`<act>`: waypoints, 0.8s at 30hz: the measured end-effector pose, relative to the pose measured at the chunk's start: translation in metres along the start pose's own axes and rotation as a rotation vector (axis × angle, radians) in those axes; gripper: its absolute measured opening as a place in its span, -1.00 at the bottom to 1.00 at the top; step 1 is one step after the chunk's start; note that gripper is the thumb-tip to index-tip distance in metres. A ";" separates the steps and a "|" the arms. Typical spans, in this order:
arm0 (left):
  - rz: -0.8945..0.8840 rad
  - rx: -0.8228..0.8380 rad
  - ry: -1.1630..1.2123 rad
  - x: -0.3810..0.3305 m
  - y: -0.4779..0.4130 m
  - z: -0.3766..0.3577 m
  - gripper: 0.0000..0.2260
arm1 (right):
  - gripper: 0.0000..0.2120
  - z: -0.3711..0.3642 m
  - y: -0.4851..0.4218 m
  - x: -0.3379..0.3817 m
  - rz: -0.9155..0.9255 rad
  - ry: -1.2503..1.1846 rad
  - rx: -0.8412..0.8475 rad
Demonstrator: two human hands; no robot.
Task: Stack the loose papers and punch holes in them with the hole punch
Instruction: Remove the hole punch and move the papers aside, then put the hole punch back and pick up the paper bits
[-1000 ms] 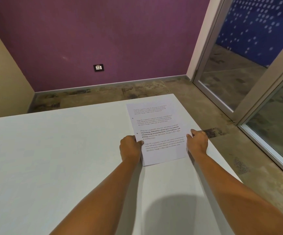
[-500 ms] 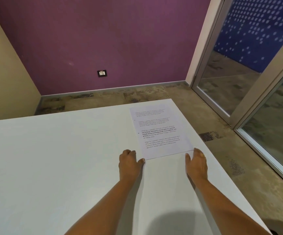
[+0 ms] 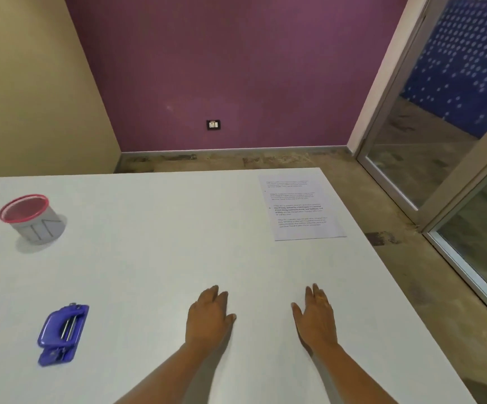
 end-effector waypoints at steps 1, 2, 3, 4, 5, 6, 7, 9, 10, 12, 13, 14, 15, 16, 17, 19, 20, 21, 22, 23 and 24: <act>0.006 0.006 -0.010 0.006 0.014 0.002 -0.53 | -0.44 -0.004 0.011 0.005 0.021 0.012 0.009; 0.008 0.005 -0.020 0.013 0.028 0.006 -0.53 | -0.44 -0.008 0.023 0.009 0.042 0.024 0.018; 0.010 0.002 -0.023 0.019 0.041 0.009 -0.53 | -0.44 -0.013 0.034 0.014 0.062 0.034 0.030; 0.017 -0.001 -0.019 0.026 0.054 0.013 -0.55 | -0.43 -0.018 0.045 0.019 0.077 0.040 0.045; 0.029 0.000 -0.009 0.034 0.068 0.015 -0.56 | -0.43 -0.024 0.056 0.024 0.087 0.041 0.057; 0.043 0.001 0.001 0.042 0.080 0.018 -0.55 | -0.43 -0.030 0.068 0.029 0.096 0.042 0.062; 0.055 0.004 0.008 0.051 0.093 0.020 -0.55 | -0.43 -0.035 0.079 0.036 0.109 0.047 0.061; 0.073 0.010 0.012 0.068 0.117 0.025 -0.54 | -0.43 -0.048 0.102 0.051 0.131 0.060 0.062; 0.087 0.013 0.015 0.078 0.128 0.027 -0.53 | -0.43 -0.054 0.114 0.059 0.138 0.063 0.065; 0.121 0.015 0.027 0.095 0.149 0.032 -0.53 | -0.42 -0.065 0.135 0.074 0.152 0.069 0.082; 0.139 0.013 0.039 0.103 0.159 0.034 -0.53 | -0.42 -0.070 0.145 0.081 0.163 0.078 0.093; 0.160 0.010 0.054 0.112 0.168 0.036 -0.53 | -0.42 -0.076 0.155 0.089 0.176 0.090 0.105; 0.182 0.008 0.072 0.120 0.178 0.036 -0.53 | -0.41 -0.082 0.165 0.096 0.190 0.101 0.117; 0.204 0.000 0.096 0.128 0.186 0.037 -0.54 | -0.41 -0.087 0.174 0.104 0.204 0.108 0.131; 0.224 -0.011 0.123 0.136 0.194 0.039 -0.57 | -0.40 -0.093 0.183 0.111 0.216 0.115 0.146; 0.249 -0.065 0.177 0.151 0.205 0.047 -0.67 | -0.40 -0.102 0.197 0.125 0.234 0.129 0.170; 0.258 -0.100 0.208 0.158 0.209 0.053 -0.70 | -0.40 -0.106 0.203 0.131 0.241 0.137 0.180; 0.273 -0.136 0.250 0.165 0.214 0.059 -0.73 | -0.39 -0.109 0.208 0.137 0.249 0.148 0.189; 0.293 -0.179 0.298 0.174 0.218 0.065 -0.76 | -0.39 -0.112 0.213 0.144 0.258 0.160 0.199; 0.317 -0.215 0.342 0.183 0.223 0.071 -0.77 | -0.39 -0.116 0.217 0.150 0.265 0.169 0.213; 0.345 -0.251 0.380 0.193 0.227 0.078 -0.77 | -0.39 -0.119 0.222 0.156 0.269 0.173 0.228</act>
Point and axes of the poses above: each hand's wrist, its own y-axis away from the middle knuckle, its own z-axis out of the back of the hand, x = y × z, the point moved 10 cm from there along -y, towards the middle knuckle, and after that the axes turned 13 degrees about -z, right-handed, at the moved point
